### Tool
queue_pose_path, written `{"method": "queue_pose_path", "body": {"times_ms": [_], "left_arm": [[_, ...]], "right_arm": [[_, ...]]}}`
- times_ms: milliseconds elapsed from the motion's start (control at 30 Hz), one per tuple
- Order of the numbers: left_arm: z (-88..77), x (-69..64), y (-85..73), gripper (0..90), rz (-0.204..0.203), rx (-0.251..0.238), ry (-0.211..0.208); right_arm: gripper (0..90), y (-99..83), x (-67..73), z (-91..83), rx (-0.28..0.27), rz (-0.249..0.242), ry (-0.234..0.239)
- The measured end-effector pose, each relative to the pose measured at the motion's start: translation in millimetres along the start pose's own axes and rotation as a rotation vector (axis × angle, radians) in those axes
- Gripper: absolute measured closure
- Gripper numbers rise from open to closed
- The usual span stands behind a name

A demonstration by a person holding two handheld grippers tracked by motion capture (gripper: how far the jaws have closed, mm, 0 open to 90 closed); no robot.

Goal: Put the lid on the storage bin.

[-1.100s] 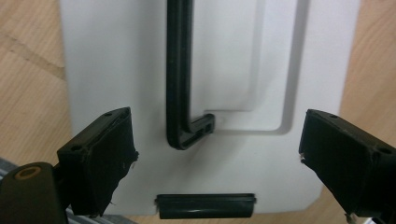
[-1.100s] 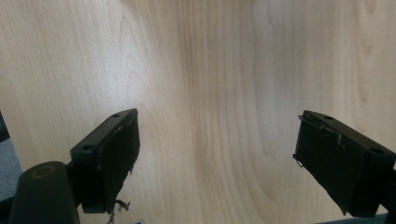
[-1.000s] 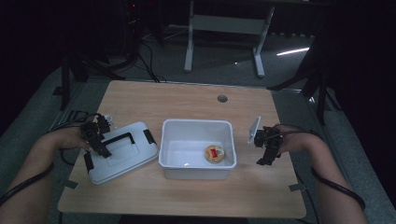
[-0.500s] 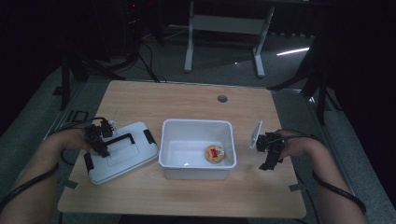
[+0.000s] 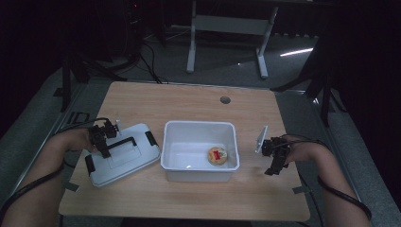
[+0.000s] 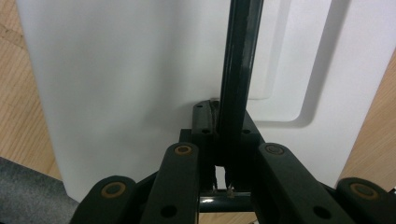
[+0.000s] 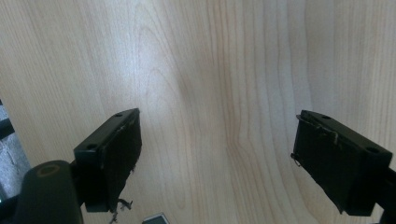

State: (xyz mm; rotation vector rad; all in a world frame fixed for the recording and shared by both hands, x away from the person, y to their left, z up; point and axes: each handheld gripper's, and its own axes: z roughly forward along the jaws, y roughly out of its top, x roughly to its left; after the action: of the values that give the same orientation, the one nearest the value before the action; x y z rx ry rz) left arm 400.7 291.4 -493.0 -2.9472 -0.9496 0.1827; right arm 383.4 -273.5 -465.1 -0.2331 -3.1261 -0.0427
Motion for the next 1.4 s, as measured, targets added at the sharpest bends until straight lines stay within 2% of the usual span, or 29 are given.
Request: {"method": "queue_pose_path", "body": {"times_ms": [133,500,600,833,1267,1300,1400], "left_arm": [[0.3,1.7,0.0,83.0,0.0,-0.002,-0.01],[-0.6,1.3,0.3,83.3,0.013,0.003,-0.006],[-1.9,1.3,-0.7,83.5,0.01,-0.019,-0.014],[-5.4,0.3,-4.7,83.6,0.013,-0.02,-0.016],[-33.0,-8.6,-14.4,83.5,0.035,-0.051,-0.016],[-38.1,-11.0,-15.4,83.5,0.039,-0.052,-0.003],[-45.6,-14.0,-16.2,83.5,0.047,-0.043,0.003]], "right_arm": [[14.9,-1.5,1.0,2.6,0.002,0.001,0.003],[14.9,-7.3,1.5,5.7,0.005,0.016,0.006],[14.9,-7.4,1.2,5.2,0.001,0.018,0.005],[14.9,-6.0,0.0,2.8,0.002,0.02,0.003],[15.0,-6.3,0.7,1.6,-0.006,0.023,0.003],[14.9,-6.8,0.6,1.2,-0.006,0.025,0.001],[14.9,-8.3,0.8,-1.2,-0.009,0.029,-0.004]]}}
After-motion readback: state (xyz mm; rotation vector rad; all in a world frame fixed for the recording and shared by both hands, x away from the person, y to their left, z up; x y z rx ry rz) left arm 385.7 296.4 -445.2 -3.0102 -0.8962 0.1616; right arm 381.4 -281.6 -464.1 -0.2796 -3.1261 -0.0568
